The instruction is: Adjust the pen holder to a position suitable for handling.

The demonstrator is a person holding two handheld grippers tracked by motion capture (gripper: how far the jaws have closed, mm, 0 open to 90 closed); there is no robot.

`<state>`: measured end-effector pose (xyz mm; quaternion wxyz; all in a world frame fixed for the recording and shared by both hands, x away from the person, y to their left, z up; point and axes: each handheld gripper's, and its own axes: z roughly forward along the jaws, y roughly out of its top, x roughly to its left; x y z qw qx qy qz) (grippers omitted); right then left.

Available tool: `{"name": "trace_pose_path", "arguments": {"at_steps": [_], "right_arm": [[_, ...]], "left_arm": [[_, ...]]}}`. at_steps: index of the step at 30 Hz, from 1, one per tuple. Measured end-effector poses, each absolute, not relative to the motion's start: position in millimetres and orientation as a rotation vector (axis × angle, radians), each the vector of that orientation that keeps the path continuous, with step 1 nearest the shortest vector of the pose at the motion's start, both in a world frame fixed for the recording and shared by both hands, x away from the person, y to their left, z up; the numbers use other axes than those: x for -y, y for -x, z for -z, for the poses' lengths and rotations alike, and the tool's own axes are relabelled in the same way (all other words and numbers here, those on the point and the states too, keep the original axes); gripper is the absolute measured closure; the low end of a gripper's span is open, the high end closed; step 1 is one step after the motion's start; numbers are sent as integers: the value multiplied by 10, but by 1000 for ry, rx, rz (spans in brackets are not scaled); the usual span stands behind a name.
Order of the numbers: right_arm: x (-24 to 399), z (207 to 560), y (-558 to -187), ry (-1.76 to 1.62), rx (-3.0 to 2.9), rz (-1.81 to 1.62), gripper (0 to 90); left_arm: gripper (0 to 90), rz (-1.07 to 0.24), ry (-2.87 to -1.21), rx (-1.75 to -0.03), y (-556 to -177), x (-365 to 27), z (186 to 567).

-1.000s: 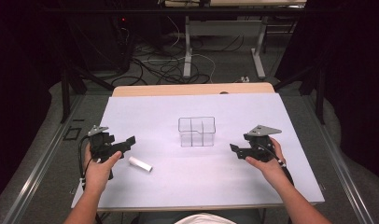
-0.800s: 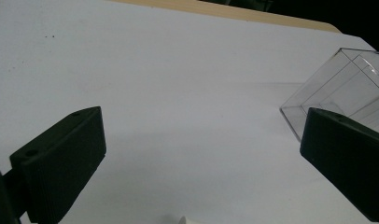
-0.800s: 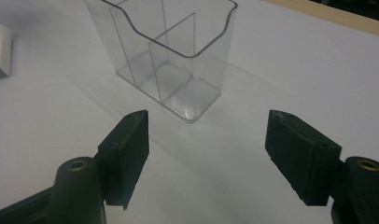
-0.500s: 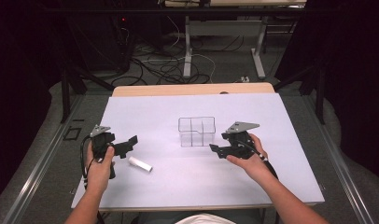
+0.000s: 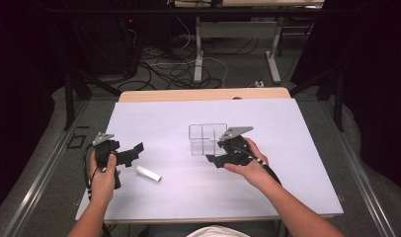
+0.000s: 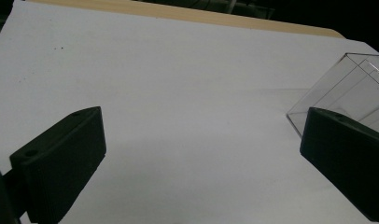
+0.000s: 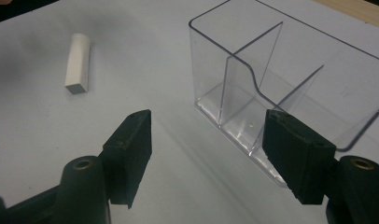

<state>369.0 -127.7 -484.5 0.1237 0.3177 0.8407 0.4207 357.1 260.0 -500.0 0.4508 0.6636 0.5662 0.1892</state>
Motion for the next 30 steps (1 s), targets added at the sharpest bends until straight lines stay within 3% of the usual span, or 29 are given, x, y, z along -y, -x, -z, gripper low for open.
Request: {"name": "trace_pose_path", "arguments": {"at_steps": [30], "right_arm": [[638, 4795, -3791, -824, -2585, -1188, 344]], "left_arm": [[1, -501, -1630, -1412, -3574, -2698, 4998]]}}
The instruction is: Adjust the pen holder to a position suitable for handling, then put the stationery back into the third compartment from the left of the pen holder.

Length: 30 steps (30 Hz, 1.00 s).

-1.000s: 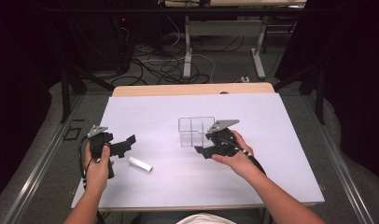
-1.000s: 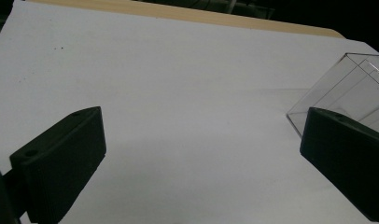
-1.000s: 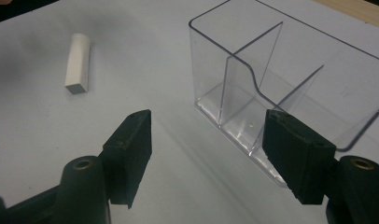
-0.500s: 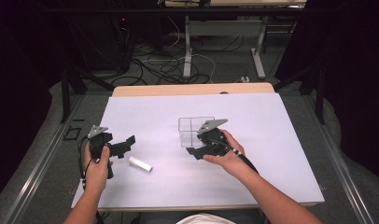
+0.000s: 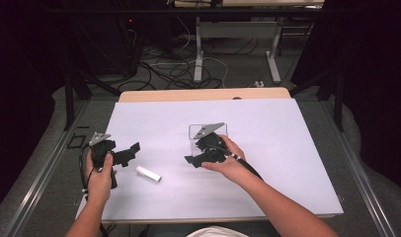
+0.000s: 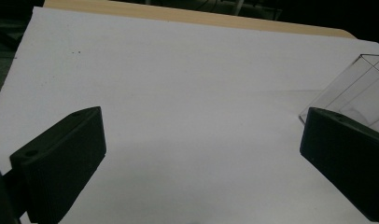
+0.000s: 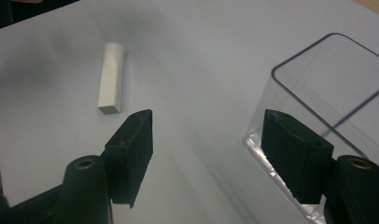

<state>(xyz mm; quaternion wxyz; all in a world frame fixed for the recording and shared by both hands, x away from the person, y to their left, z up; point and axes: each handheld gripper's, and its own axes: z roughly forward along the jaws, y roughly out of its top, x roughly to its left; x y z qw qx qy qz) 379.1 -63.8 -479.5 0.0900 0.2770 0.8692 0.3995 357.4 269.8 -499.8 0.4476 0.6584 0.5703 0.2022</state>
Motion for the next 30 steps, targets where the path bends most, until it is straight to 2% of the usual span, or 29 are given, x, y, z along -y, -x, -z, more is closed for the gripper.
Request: {"name": "trace_pose_path", "arguments": {"at_steps": [7, 30], "right_arm": [[423, 4847, -3833, -809, -2657, -1129, 397], [-147, 5115, -3805, -733, -2792, -1020, 465]], "left_arm": [[1, -507, -1620, -1422, -3556, -2744, 5006], [1, -529, -1618, -1455, -3538, -2832, 4987]]}}
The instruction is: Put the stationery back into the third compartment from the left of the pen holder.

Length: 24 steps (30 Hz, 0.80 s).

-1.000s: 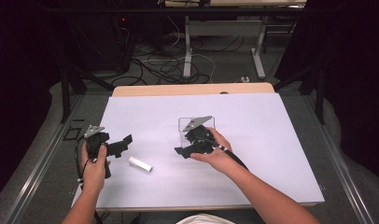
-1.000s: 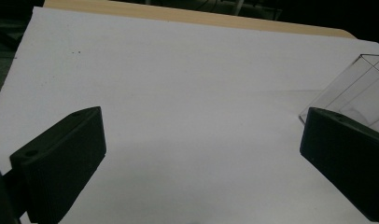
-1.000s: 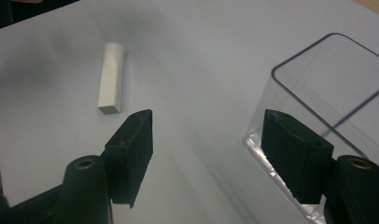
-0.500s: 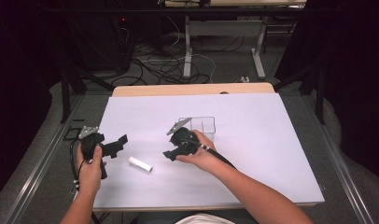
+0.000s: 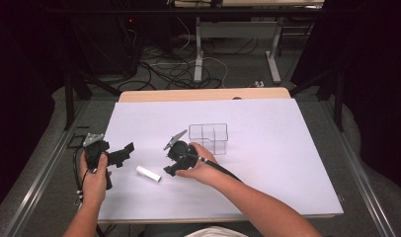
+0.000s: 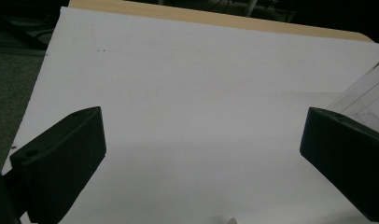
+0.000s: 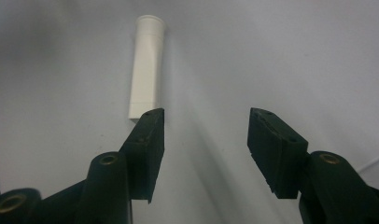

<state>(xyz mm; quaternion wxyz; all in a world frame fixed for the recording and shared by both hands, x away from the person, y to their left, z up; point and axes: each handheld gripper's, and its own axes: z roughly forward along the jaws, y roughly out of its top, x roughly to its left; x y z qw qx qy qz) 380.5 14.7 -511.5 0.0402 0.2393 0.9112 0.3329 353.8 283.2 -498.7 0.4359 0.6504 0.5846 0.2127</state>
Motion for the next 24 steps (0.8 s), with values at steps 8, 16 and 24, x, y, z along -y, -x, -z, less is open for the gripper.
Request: {"name": "trace_pose_path", "arguments": {"at_steps": [8, 16, 24], "right_arm": [[-257, 5151, -3812, -721, -2816, -1028, 493], [-432, 5198, -3771, -661, -2834, -1043, 499], [-604, 5307, -3716, -656, -2863, -1012, 505]], "left_arm": [[2, -530, -1613, -1453, -3533, -2836, 4990], [2, -531, -1603, -1455, -3537, -2845, 4996], [2, -520, -1610, -1455, -3539, -2838, 5003]]}}
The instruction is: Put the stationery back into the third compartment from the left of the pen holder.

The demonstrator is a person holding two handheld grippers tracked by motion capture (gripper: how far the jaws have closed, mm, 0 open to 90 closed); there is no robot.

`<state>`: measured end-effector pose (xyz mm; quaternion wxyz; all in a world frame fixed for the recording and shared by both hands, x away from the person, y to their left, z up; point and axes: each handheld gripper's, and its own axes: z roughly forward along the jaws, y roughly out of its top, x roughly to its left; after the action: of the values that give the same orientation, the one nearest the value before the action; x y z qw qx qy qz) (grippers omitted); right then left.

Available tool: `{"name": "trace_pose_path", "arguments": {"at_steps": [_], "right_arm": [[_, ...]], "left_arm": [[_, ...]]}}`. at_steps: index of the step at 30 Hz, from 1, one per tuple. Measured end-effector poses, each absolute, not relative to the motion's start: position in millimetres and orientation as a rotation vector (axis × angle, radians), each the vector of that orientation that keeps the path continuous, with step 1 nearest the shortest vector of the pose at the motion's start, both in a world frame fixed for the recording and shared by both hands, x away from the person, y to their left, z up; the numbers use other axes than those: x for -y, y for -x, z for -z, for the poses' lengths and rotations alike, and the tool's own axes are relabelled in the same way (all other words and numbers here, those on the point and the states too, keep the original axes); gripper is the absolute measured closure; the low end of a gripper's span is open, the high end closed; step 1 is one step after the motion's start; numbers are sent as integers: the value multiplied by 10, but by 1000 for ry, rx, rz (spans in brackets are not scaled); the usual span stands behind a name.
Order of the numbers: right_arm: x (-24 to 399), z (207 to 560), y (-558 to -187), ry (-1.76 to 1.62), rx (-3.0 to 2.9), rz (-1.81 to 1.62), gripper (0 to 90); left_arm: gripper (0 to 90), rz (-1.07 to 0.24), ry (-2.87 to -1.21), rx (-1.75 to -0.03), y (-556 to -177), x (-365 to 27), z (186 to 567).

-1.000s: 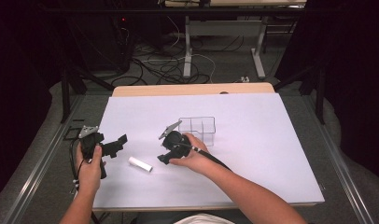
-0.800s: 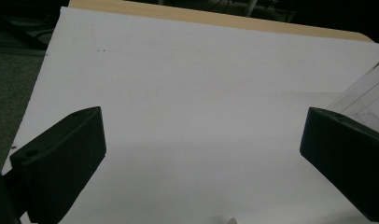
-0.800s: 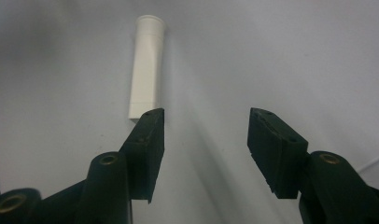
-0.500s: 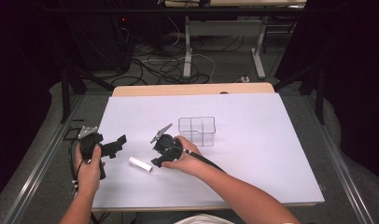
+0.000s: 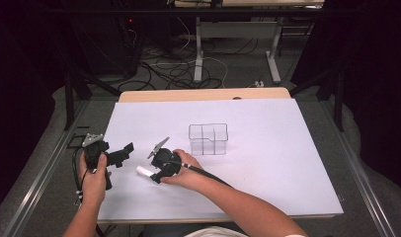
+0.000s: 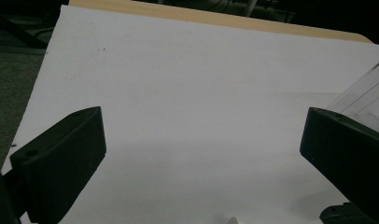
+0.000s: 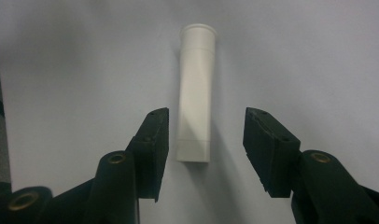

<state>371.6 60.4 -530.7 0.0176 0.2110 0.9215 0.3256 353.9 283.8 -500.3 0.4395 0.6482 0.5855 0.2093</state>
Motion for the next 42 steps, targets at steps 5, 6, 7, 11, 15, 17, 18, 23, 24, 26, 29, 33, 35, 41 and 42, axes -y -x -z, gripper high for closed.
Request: {"name": "trace_pose_path", "arguments": {"at_steps": [5, 6, 7, 11, 15, 17, 18, 23, 24, 26, 29, 33, 35, 41, 42], "right_arm": [[-669, 5420, -3709, -644, -2874, -965, 506], [-681, 5437, -3703, -645, -2877, -957, 506], [-693, 5452, -3692, -657, -2881, -952, 506], [-716, 5479, -3689, -647, -2868, -947, 529], [-715, 5481, -3702, -654, -2849, -938, 587], [-710, 5480, -3707, -658, -2847, -942, 641], [-710, 5474, -3701, -678, -2857, -944, 689], [-711, 5477, -3700, -689, -2852, -947, 709], [-711, 5477, -3701, -693, -2852, -948, 709], [-711, 5476, -3702, -705, -2851, -946, 710], [-705, 5477, -3712, -726, -2848, -944, 711], [-699, 5472, -3717, -723, -2854, -959, 712], [-687, 5465, -3716, -734, -2848, -969, 712], [-594, 5427, -3726, -746, -2795, -1045, 713], [-574, 5418, -3727, -760, -2791, -1057, 712]], "left_arm": [[2, -515, -1616, -1459, -3544, -2836, 5018], [2, -514, -1618, -1460, -3545, -2835, 5022], [2, -511, -1621, -1461, -3545, -2834, 5023], [2, -512, -1623, -1457, -3545, -2823, 5026], [2, -506, -1633, -1453, -3546, -2806, 5028], [2, -512, -1625, -1448, -3549, -2794, 5035], [2, -508, -1631, -1450, -3547, -2795, 5030], [2, -505, -1632, -1452, -3551, -2792, 5035], [2, -504, -1631, -1452, -3551, -2792, 5036], [2, -503, -1631, -1451, -3551, -2791, 5035], [2, -500, -1628, -1449, -3551, -2788, 5032], [4, -498, -1637, -1442, -3546, -2768, 5018], [4, -500, -1638, -1435, -3544, -2756, 5013], [4, -489, -1632, -1418, -3539, -2727, 4995], [4, -488, -1636, -1418, -3536, -2722, 4988]]}}
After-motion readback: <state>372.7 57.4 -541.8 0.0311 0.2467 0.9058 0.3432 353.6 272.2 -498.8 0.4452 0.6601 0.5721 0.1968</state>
